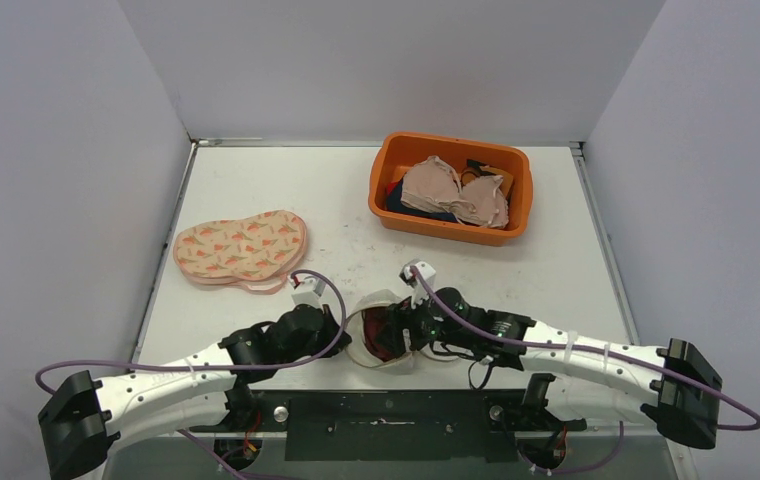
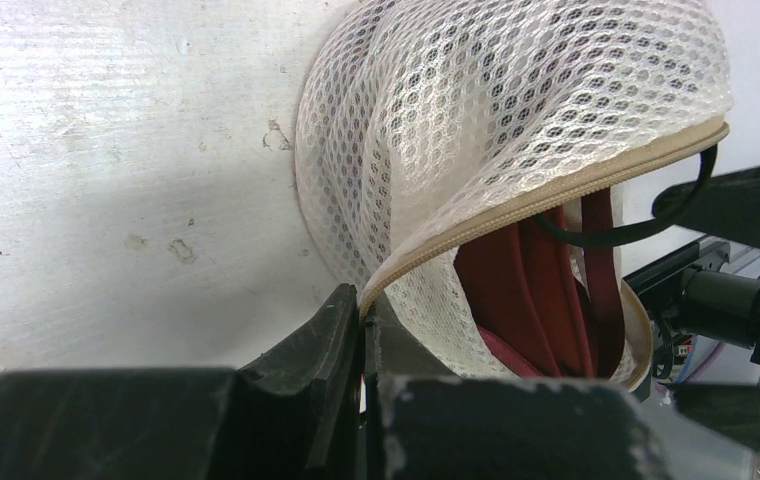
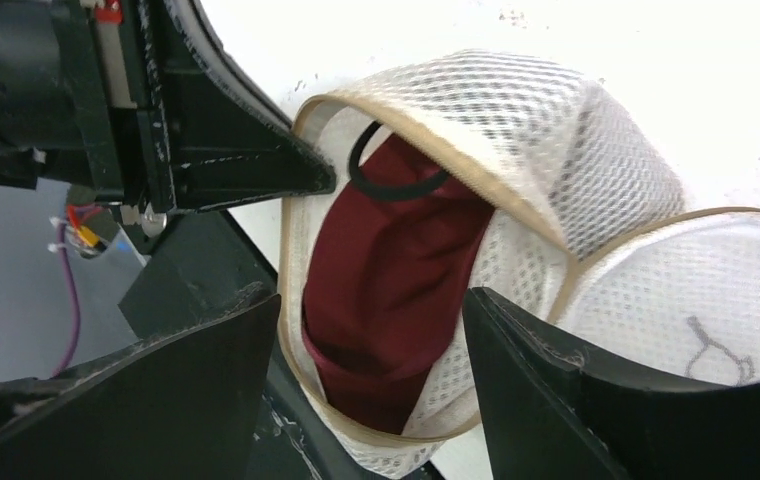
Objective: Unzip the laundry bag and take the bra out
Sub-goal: Pick up the bra from the laundry bag.
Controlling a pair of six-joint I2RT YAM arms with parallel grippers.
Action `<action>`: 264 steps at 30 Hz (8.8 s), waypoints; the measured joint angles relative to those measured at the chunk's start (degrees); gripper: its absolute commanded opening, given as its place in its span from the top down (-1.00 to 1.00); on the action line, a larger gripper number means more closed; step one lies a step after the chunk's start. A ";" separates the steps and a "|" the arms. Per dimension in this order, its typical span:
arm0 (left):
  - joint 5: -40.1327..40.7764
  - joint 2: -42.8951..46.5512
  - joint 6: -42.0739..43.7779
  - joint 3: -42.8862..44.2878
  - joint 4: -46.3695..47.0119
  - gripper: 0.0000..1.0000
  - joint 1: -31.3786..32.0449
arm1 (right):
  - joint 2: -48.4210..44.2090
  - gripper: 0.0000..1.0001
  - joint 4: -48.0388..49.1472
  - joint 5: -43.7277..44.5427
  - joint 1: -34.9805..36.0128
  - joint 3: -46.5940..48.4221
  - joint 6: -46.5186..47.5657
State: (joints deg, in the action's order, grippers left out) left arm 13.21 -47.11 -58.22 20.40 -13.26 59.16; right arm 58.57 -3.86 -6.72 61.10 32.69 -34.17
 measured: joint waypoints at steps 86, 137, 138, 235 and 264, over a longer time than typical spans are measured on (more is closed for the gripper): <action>-2.16 -7.82 6.38 12.70 -0.24 1.00 -4.61 | 8.00 0.89 -15.93 5.97 12.39 15.21 23.08; -4.50 -4.24 6.38 10.86 9.11 1.00 -6.01 | 2.36 0.89 7.10 26.84 9.75 4.57 10.93; -4.50 -3.93 6.36 11.02 9.14 1.00 -6.01 | 2.43 0.89 6.71 27.32 9.75 4.57 10.93; 19.43 -11.50 14.99 1.22 29.03 -0.79 10.40 | -3.04 0.89 -6.01 13.66 0.81 16.37 -5.75; 21.14 -14.80 9.77 -1.09 30.25 0.60 7.48 | -9.33 0.89 -10.47 11.32 0.42 23.17 -0.76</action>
State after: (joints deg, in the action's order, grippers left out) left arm 34.35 -61.91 -48.45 19.31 16.99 66.63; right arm 49.23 -14.33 4.60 61.52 55.86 -34.94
